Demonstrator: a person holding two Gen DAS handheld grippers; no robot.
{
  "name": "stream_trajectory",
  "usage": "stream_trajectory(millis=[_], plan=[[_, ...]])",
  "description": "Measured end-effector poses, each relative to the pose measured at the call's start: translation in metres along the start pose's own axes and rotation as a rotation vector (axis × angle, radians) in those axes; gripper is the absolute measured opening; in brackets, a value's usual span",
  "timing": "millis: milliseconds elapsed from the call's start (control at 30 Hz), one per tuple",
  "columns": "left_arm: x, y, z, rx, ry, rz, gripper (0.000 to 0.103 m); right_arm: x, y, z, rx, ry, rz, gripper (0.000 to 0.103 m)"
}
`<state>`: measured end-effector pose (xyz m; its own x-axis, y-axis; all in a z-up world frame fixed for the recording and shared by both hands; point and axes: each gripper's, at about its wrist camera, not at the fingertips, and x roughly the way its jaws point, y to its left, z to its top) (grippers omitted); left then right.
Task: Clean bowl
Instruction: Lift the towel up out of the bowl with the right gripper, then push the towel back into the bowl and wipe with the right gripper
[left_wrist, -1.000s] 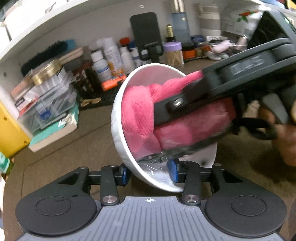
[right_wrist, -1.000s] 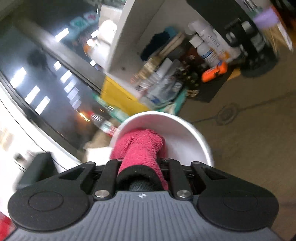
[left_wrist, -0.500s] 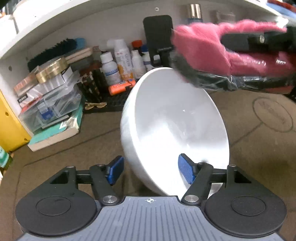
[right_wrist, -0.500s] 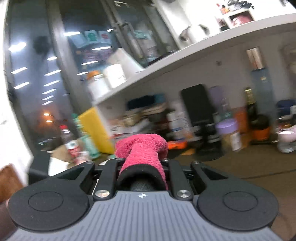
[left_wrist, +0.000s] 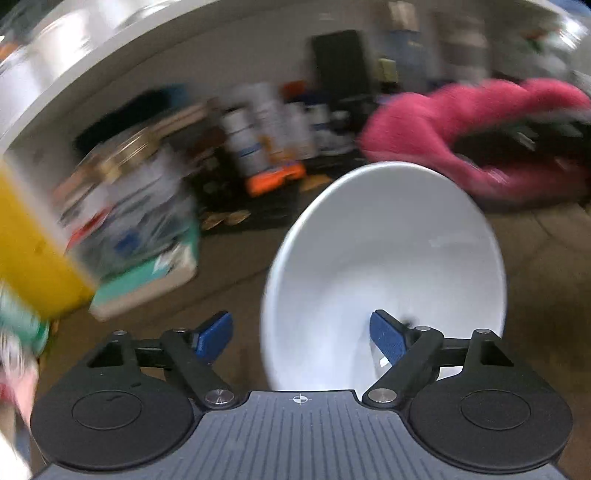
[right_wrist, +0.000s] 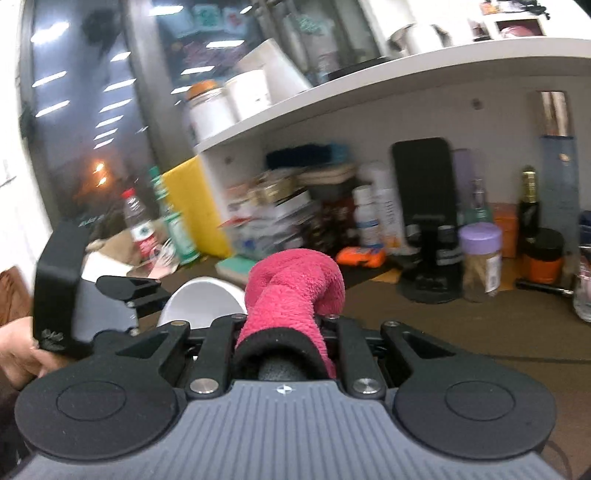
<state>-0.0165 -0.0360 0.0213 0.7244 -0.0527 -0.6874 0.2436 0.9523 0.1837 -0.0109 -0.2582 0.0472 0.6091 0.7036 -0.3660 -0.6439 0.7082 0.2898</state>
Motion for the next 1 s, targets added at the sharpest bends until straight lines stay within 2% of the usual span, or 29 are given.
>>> stream_trajectory(millis=[33, 100, 200, 233, 300, 367, 400, 433, 467, 633, 700, 733, 800, 833, 900, 933, 1000], plan=[[-0.001, 0.002, -0.004, -0.052, 0.001, -0.011, 0.092, 0.003, 0.007, -0.004, -0.031, 0.035, -0.009, 0.017], [-0.005, 0.007, -0.027, -0.271, -0.005, -0.067, 0.094, 0.008, 0.021, -0.015, -0.104, 0.086, -0.039, 0.017], [-0.011, 0.008, -0.044, -0.336, -0.033, -0.068, 0.094, 0.001, 0.028, -0.022, -0.135, 0.061, -0.075, 0.017], [-0.011, 0.008, -0.045, -0.335, -0.034, -0.067, 0.093, -0.010, 0.030, -0.022, -0.149, 0.012, -0.081, 0.017], [-0.012, 0.007, -0.045, -0.319, -0.033, -0.071, 0.090, -0.027, 0.033, -0.018, -0.170, -0.060, -0.077, 0.017], [-0.010, 0.005, -0.045, -0.277, -0.043, -0.065, 0.073, -0.049, 0.045, -0.004, -0.204, -0.107, -0.019, 0.017], [-0.010, 0.003, -0.045, -0.249, -0.063, -0.061, 0.056, -0.058, 0.053, 0.004, -0.225, -0.115, 0.013, 0.017], [-0.009, 0.005, -0.044, -0.248, -0.065, -0.067, 0.043, -0.059, 0.059, 0.007, -0.255, -0.096, 0.019, 0.017], [-0.008, 0.007, -0.041, -0.247, -0.068, -0.104, 0.040, -0.058, 0.066, 0.010, -0.290, -0.070, 0.020, 0.017], [-0.006, 0.012, -0.037, -0.260, -0.078, -0.202, 0.024, -0.019, 0.095, 0.004, -0.525, 0.164, -0.045, 0.017], [-0.009, 0.004, -0.035, -0.209, -0.093, -0.194, 0.023, 0.007, 0.098, -0.001, -0.637, 0.270, -0.140, 0.017], [-0.010, 0.002, -0.034, -0.196, -0.093, -0.185, 0.023, 0.008, 0.099, -0.003, -0.651, 0.280, -0.162, 0.017], [-0.011, -0.010, -0.030, -0.117, -0.115, -0.135, 0.023, 0.025, 0.094, -0.004, -0.705, 0.333, -0.275, 0.017], [-0.011, -0.012, -0.028, -0.099, -0.120, -0.124, 0.024, 0.035, 0.086, -0.005, -0.692, 0.384, -0.296, 0.017], [-0.015, -0.024, -0.020, -0.014, -0.144, -0.090, 0.024, 0.041, 0.079, -0.005, -0.616, 0.416, -0.282, 0.017], [-0.017, -0.027, -0.018, 0.020, -0.148, -0.083, 0.025, 0.048, 0.067, -0.004, -0.512, 0.449, -0.256, 0.018], [-0.019, -0.035, -0.011, 0.095, -0.147, -0.085, 0.030, 0.053, 0.056, 0.000, -0.430, 0.451, -0.239, 0.019]])
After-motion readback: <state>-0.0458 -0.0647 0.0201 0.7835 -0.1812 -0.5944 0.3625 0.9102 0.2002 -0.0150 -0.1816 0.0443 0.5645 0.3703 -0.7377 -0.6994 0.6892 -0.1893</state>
